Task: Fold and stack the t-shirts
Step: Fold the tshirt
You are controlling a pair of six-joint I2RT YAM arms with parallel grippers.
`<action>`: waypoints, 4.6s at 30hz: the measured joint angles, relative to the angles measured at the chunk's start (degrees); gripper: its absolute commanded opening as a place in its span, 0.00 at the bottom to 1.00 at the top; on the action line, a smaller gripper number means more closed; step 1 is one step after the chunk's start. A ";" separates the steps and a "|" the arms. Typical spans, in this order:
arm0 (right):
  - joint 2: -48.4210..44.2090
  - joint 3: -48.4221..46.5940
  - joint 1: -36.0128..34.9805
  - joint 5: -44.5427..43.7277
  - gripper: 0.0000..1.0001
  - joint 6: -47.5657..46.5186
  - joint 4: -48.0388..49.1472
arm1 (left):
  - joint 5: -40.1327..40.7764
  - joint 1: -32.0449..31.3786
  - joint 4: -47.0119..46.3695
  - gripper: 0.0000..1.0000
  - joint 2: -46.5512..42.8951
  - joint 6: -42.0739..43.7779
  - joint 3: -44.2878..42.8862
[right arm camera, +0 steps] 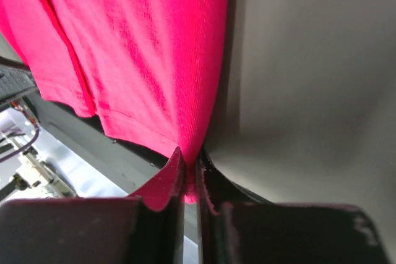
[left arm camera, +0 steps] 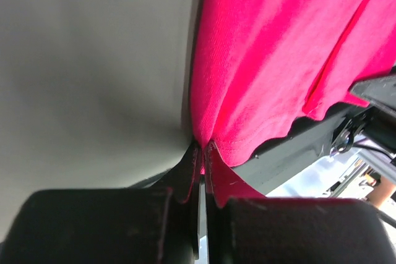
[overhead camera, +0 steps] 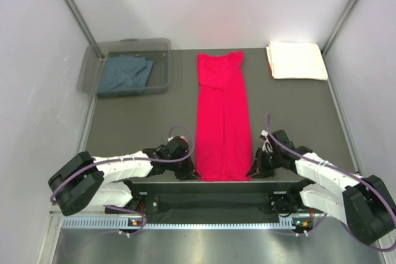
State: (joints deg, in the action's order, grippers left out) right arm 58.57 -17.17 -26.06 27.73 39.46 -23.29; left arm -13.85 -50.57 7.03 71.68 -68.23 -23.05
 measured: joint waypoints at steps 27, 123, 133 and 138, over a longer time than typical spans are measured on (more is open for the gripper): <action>16.24 -29.07 6.34 -4.94 0.00 -8.52 -10.58 | 5.07 8.55 6.84 0.00 15.19 7.58 -33.09; 41.03 -37.24 17.92 2.89 0.22 -21.51 -3.15 | -2.95 23.47 3.50 0.08 30.27 25.20 -32.83; 41.79 -48.76 20.04 -3.04 0.67 -24.35 -10.14 | 3.26 22.43 12.85 0.73 23.91 30.71 -36.28; 52.17 -62.51 20.98 -1.51 0.56 -26.12 -7.52 | 5.22 24.17 13.94 0.65 36.26 36.65 -54.93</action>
State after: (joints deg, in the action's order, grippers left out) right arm 110.74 -79.68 -5.08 26.22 13.34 -30.81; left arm -8.62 -26.39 20.97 107.94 -31.57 -77.97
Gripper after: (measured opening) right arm 0.600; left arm 0.686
